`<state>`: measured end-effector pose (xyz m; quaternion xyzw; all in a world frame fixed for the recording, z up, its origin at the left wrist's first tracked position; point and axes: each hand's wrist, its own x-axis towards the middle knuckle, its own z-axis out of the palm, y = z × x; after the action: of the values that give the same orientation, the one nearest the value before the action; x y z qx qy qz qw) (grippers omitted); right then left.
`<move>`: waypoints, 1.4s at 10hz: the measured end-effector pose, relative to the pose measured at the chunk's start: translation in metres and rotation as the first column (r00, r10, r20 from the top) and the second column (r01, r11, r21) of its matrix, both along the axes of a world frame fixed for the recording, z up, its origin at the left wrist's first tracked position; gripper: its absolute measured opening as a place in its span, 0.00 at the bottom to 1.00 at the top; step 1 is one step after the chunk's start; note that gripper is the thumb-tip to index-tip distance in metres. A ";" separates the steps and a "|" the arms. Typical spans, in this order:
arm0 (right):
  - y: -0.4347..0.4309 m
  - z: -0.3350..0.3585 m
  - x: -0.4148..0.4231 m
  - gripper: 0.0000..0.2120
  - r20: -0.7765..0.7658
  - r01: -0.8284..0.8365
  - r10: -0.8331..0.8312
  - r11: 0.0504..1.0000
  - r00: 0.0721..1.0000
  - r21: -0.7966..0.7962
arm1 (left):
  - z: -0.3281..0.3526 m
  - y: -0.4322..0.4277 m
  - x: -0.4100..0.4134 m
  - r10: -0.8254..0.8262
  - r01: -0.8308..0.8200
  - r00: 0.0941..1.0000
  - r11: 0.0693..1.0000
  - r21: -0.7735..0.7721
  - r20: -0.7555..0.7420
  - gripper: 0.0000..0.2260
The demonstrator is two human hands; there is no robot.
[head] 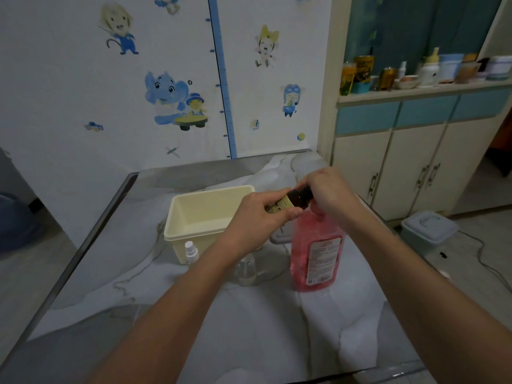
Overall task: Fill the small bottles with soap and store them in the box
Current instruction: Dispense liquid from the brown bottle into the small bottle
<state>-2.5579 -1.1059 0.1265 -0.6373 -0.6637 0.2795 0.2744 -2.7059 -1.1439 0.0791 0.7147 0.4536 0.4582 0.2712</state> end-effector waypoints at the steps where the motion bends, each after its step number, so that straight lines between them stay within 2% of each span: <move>1: 0.000 -0.008 0.002 0.23 0.032 -0.061 0.059 0.994 0.998 0.088 | 0.002 -0.002 0.000 0.001 -0.001 1.000 1.000 0.005 -0.025 0.15; 2: -0.003 -0.002 0.005 0.11 0.128 -0.047 0.036 0.995 0.991 0.084 | 0.009 -0.003 -0.003 0.002 -0.002 1.000 1.000 0.001 -0.022 0.16; 3: -0.003 0.002 0.008 0.09 -0.118 -0.037 0.047 0.996 0.992 0.087 | 0.015 -0.002 -0.004 0.002 -0.002 1.000 1.000 -0.002 -0.022 0.16; 4: -0.004 0.000 0.010 0.08 0.113 -0.083 0.066 0.984 0.991 0.157 | 0.013 -0.003 -0.004 -0.005 0.005 1.000 1.000 0.007 -0.014 0.15; 5: -0.001 0.000 0.002 0.18 0.078 -0.045 0.037 0.993 0.996 0.107 | 0.006 -0.003 -0.003 -0.011 0.011 1.000 1.000 -0.015 0.000 0.15; 6: -0.007 0.001 -0.002 0.25 -0.195 0.062 -0.066 0.998 0.979 -0.026 | 0.001 -0.002 -0.001 -0.010 0.010 1.000 1.000 -0.013 0.007 0.15; 7: -0.009 -0.001 -0.004 0.24 -0.249 0.081 -0.089 0.996 0.964 -0.044 | 0.000 -0.003 0.000 -0.014 0.014 1.000 1.000 -0.008 0.012 0.15; 8: -0.012 0.002 -0.002 0.22 -0.182 0.013 -0.016 1.000 0.983 -0.018 | 0.004 -0.003 -0.001 -0.016 0.016 1.000 1.000 -0.023 0.013 0.15; 9: -0.005 0.003 0.001 0.11 -0.327 -0.004 0.011 1.000 0.945 0.023 | 0.010 -0.003 -0.003 -0.024 0.024 1.000 1.000 -0.001 0.019 0.14; 10: -0.005 0.002 0.004 0.09 -0.285 0.050 -0.038 0.998 0.958 0.035 | 0.011 -0.003 -0.002 -0.034 0.034 0.999 0.999 0.005 0.030 0.14; 11: -0.008 -0.003 0.000 0.12 -0.246 0.039 -0.023 0.998 0.969 0.058 | 0.007 -0.002 -0.002 -0.025 0.025 1.000 1.000 -0.004 0.010 0.14; 12: -0.004 -0.012 0.002 0.09 -0.366 0.054 -0.039 0.998 0.930 0.029 | 0.001 -0.001 -0.001 -0.014 0.015 1.000 0.999 -0.030 0.023 0.15; 14: -0.002 -0.012 0.005 0.12 -0.382 0.022 -0.020 1.000 0.924 0.000 | 0.006 -0.004 0.000 -0.013 0.013 1.000 1.000 -0.026 0.009 0.15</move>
<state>-2.5531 -1.1079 0.1147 -0.5771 -0.5914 0.3937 0.4027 -2.7062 -1.1478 0.0847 0.7119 0.4537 0.4536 0.2857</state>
